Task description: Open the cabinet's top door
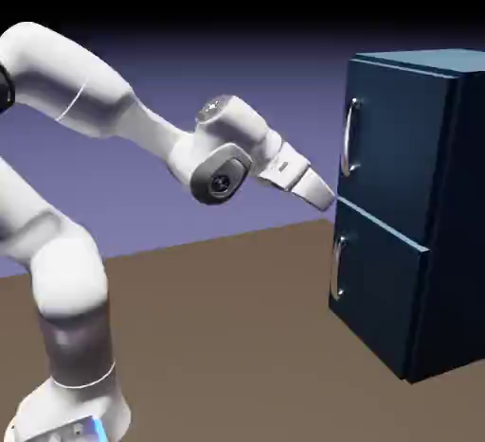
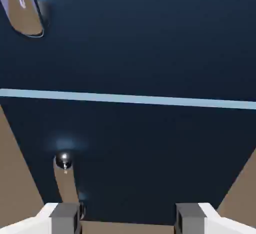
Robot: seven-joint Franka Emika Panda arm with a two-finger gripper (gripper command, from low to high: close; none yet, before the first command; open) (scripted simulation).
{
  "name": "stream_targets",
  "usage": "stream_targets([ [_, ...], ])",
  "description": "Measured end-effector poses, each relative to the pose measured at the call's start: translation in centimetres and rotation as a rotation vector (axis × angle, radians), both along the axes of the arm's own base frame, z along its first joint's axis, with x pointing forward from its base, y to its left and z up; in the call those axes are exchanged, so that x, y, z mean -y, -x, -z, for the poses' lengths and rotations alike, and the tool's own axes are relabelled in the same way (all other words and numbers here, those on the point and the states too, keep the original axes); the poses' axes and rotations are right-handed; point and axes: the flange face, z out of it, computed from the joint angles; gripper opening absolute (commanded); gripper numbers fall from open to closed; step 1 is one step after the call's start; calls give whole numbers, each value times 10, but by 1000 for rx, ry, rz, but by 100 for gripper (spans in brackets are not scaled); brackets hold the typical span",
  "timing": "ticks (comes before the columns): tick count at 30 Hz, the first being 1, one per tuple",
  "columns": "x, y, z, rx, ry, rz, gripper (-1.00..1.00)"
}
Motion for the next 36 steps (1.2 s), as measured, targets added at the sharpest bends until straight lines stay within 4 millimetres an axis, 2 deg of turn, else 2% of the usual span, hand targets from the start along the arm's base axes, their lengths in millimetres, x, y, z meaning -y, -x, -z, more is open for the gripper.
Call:
stream_targets([
  [10, 15, 14, -57, 130, -53, 84, 0],
  [19, 10, 29, -92, 253, -87, 121, 0],
  [28, -10, 38, -110, 376, -101, 127, 0],
  [36, -36, 34, -108, 483, -95, 114, 0],
])
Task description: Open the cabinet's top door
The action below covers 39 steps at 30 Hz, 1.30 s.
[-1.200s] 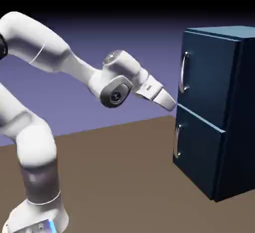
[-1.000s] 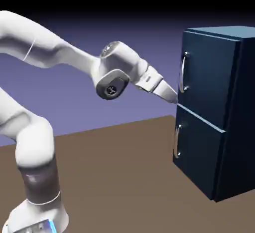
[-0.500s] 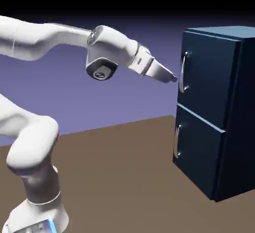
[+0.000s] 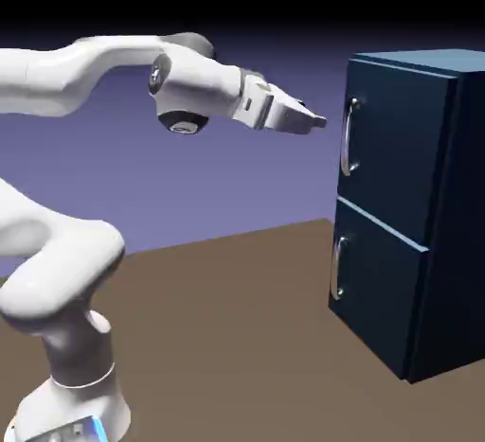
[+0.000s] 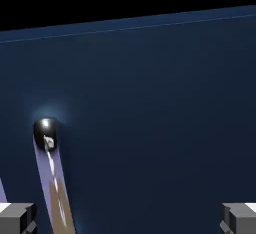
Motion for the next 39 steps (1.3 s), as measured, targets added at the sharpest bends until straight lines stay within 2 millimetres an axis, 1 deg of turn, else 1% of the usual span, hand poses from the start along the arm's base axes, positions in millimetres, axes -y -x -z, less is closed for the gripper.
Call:
stream_targets([
  [6, -21, -11, 12, 74, 22, -7, 0],
  [11, -36, -25, 30, 130, 45, -12, 0],
  [17, -51, -47, 59, 191, 77, -13, 0],
  [24, -58, -79, 105, 253, 117, -3, 0],
  [25, -58, -79, 105, 253, 117, -3, 0],
  [29, -56, -122, 105, 253, 117, -3, 0],
  [30, -55, -128, 105, 253, 117, -3, -100],
  [32, -55, -128, 105, 253, 117, -3, -100],
  [39, -25, -86, 105, 263, 92, -200, -100],
])
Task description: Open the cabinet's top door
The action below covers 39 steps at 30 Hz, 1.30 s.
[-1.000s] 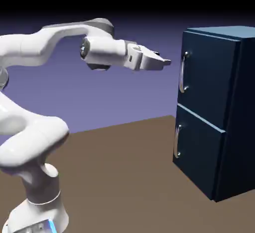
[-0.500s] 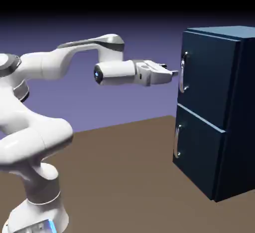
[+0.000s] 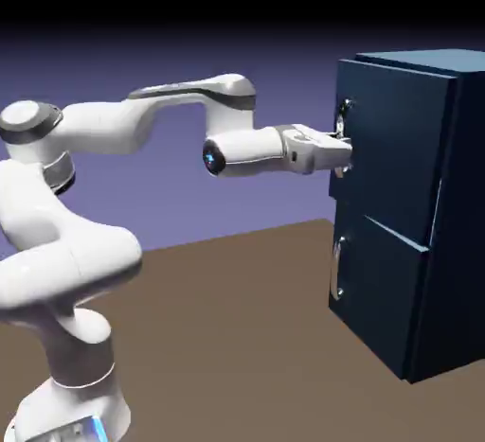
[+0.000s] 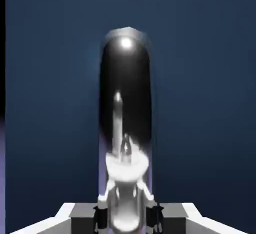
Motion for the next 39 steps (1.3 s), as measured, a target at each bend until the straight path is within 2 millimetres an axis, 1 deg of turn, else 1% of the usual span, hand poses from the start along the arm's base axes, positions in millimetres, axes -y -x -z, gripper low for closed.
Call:
stream_targets([
  [5, 25, 25, 0, 0, 0, -134, -100],
  [10, 51, 46, 0, 0, 0, -262, -100],
  [20, 108, 76, 0, 0, 0, -504, -100],
  [24, 134, 84, 0, 0, 0, -608, -100],
  [30, 180, 92, 0, 0, 0, -784, -100],
  [39, 243, 90, 0, 0, 0, -1023, -100],
])
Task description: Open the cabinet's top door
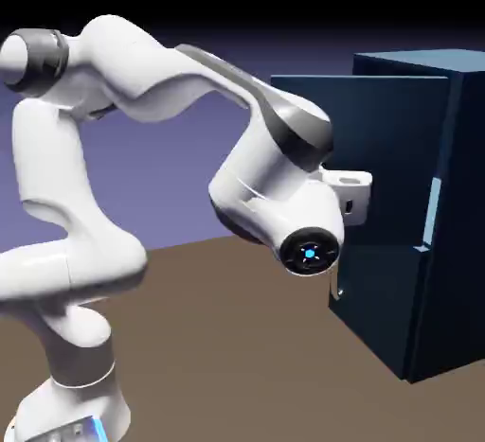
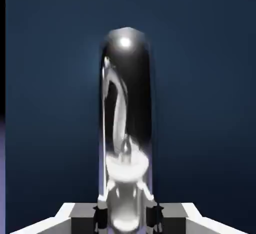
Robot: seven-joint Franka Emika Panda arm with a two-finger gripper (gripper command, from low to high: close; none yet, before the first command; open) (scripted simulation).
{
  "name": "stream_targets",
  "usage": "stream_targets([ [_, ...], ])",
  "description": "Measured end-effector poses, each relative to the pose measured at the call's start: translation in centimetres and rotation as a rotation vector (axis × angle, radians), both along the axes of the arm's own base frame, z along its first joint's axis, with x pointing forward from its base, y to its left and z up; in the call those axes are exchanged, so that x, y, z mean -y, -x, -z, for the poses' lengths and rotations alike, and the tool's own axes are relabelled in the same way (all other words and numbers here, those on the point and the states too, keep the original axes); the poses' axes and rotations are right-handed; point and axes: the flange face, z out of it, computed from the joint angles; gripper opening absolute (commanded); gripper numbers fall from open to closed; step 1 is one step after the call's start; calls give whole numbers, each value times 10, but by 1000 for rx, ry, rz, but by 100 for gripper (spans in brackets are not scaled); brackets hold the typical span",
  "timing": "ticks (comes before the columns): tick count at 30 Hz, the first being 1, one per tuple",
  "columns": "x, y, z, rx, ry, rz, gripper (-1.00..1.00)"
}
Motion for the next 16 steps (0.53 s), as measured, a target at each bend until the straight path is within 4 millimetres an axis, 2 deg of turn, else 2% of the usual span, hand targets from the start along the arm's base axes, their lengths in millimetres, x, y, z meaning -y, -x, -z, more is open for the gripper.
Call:
stream_targets([
  [14, 84, -29, 0, 0, 0, -341, -100],
  [15, 87, -30, 0, 0, 0, -352, 100],
  [16, 87, -30, 0, 0, 0, -351, 100],
])
